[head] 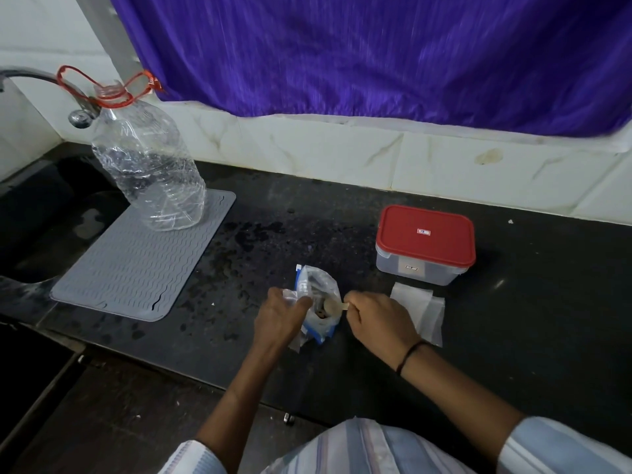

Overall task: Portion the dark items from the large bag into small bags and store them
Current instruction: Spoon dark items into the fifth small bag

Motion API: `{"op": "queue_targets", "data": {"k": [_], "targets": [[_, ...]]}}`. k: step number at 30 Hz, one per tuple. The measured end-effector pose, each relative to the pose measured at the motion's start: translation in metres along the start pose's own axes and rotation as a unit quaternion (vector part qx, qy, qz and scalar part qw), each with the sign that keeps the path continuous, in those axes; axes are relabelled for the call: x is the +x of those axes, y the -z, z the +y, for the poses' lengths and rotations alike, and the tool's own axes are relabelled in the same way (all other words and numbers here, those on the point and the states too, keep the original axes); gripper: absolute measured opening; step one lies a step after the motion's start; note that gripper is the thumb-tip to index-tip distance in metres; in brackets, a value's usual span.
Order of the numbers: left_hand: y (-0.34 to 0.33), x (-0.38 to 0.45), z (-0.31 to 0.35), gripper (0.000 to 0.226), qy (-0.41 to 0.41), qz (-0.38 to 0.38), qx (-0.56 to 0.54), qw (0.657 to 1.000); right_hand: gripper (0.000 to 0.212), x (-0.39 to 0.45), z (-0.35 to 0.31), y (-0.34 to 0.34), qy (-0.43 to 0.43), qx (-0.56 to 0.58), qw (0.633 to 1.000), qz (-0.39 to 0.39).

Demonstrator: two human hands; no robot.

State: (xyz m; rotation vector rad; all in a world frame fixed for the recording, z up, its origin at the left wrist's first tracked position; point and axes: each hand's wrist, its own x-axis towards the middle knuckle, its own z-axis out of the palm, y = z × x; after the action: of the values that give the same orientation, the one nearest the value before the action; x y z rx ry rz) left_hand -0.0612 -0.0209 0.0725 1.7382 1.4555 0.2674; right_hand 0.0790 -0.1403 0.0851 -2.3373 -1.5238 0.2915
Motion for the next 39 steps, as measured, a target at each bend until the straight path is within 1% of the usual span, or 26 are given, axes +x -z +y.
{"op": "queue_targets", "data": {"k": [4,6,8,10,13,17,19,20,23,25,29,35,37,39], "targets": [[-0.005,-0.007,-0.001,0.062,0.031,-0.029,0.011,0.999,0.015,0.005,-0.008,-0.005,-0.009,-0.014,1.0,-0.022],[-0.006,-0.008,-0.001,0.065,0.037,-0.032,0.019,0.999,0.015,0.006,-0.01,-0.008,-0.016,-0.006,0.999,-0.032],[-0.007,-0.009,-0.002,0.066,0.053,-0.041,-0.001,0.998,0.016,0.006,-0.009,-0.011,-0.035,0.015,0.998,-0.044],[-0.011,-0.011,-0.004,0.062,0.063,-0.048,-0.039,0.996,0.017,0.007,-0.004,-0.016,-0.057,0.035,0.997,-0.049],[-0.015,-0.013,-0.006,0.05,0.061,-0.028,-0.084,0.994,0.019,0.006,0.001,-0.026,-0.077,0.057,0.993,-0.07],[-0.017,-0.012,-0.007,0.033,0.039,-0.018,-0.141,0.989,0.022,0.001,0.007,-0.037,-0.094,0.135,0.983,-0.077],[-0.016,-0.013,-0.009,0.029,0.011,-0.014,-0.135,0.991,0.022,0.001,0.011,-0.039,-0.117,0.196,0.97,-0.089],[-0.016,-0.013,-0.01,0.029,-0.001,-0.013,-0.129,0.992,0.021,0.0,0.012,-0.038,-0.135,0.243,0.956,-0.096],[-0.014,-0.011,-0.014,0.029,-0.015,-0.015,-0.11,0.994,0.022,-0.005,0.012,-0.036,-0.18,0.377,0.903,-0.102],[-0.013,-0.009,-0.016,0.03,-0.017,-0.011,-0.103,0.994,0.024,-0.008,0.011,-0.035,-0.2,0.438,0.871,-0.096],[-0.013,-0.007,-0.017,0.032,-0.03,0.01,-0.078,0.996,0.024,-0.013,0.008,-0.036,-0.218,0.489,0.842,-0.064],[-0.013,-0.006,-0.019,0.036,-0.054,0.018,-0.061,0.997,0.024,-0.018,0.012,-0.024,-0.236,0.54,0.807,-0.019],[-0.012,-0.006,-0.021,0.039,-0.075,0.029,-0.08,0.994,0.024,-0.019,0.014,-0.016,-0.234,0.546,0.805,-0.004],[-0.01,-0.007,-0.023,0.042,-0.106,0.059,-0.093,0.988,0.025,-0.02,0.014,-0.007,-0.224,0.549,0.805,0.006]]}}
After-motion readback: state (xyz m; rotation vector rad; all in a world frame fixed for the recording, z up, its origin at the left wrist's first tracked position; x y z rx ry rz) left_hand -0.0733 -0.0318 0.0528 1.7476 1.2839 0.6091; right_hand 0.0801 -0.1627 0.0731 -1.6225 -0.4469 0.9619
